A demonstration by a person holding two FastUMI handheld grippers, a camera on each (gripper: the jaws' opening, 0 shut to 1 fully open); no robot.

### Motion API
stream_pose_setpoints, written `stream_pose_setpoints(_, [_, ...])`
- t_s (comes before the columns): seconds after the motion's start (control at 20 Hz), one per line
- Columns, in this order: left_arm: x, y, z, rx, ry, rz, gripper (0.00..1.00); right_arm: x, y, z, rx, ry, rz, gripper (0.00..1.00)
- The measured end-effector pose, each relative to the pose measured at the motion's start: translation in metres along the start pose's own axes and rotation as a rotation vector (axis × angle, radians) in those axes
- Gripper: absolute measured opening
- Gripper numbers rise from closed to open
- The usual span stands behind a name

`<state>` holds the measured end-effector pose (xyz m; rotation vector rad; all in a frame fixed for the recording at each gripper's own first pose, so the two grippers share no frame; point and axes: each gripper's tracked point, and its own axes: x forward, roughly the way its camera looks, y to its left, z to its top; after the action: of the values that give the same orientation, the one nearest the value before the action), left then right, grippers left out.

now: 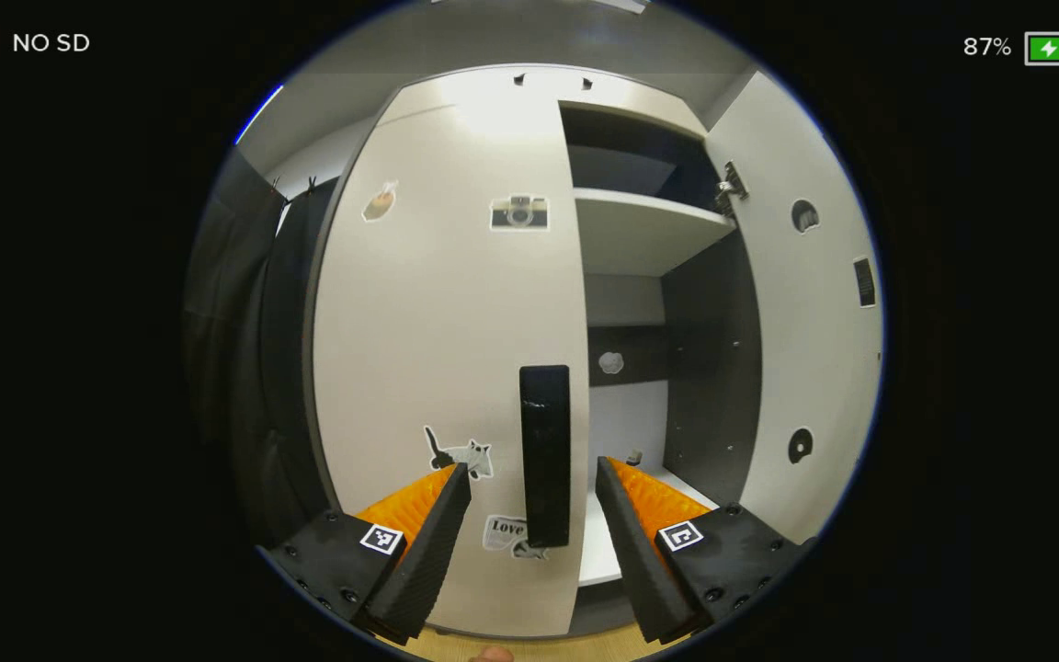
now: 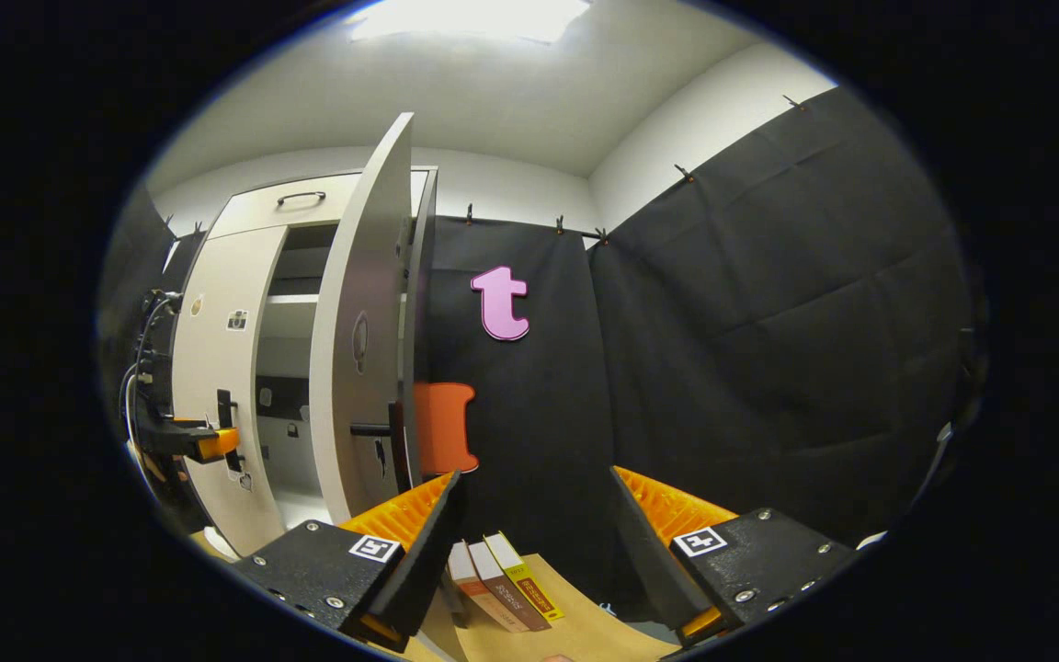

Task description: Open the right door of the double-door shoe cabinet with the right hand, and open the left door with the left hand.

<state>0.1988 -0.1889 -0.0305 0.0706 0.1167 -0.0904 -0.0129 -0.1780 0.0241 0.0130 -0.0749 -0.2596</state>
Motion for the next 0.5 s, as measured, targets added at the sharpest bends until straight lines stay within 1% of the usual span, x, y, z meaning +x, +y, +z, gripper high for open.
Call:
stream_pose_setpoints(0.1, [0.009, 0.007, -0.004, -0.004, 0.006, 0.019, 0.82, 0.001, 0.001, -0.004, -0.006, 0.007, 0.008, 0.92])
stream_pose_setpoints(0.35, [0.024, 0.000, -0.017, -0.049, 0.024, -0.006, 0.81, 0.006, 0.000, -0.012, 0.021, 0.018, 0.004, 0.92])
stream_pose_setpoints(0.45, [0.027, -0.004, -0.017, -0.052, 0.024, -0.022, 0.73, 0.006, 0.000, -0.015, 0.018, 0.024, 0.006, 0.92])
stream_pose_setpoints(0.5, [0.024, -0.005, -0.017, -0.049, 0.027, -0.027, 0.65, 0.007, 0.000, -0.017, 0.013, 0.025, 0.004, 0.92])
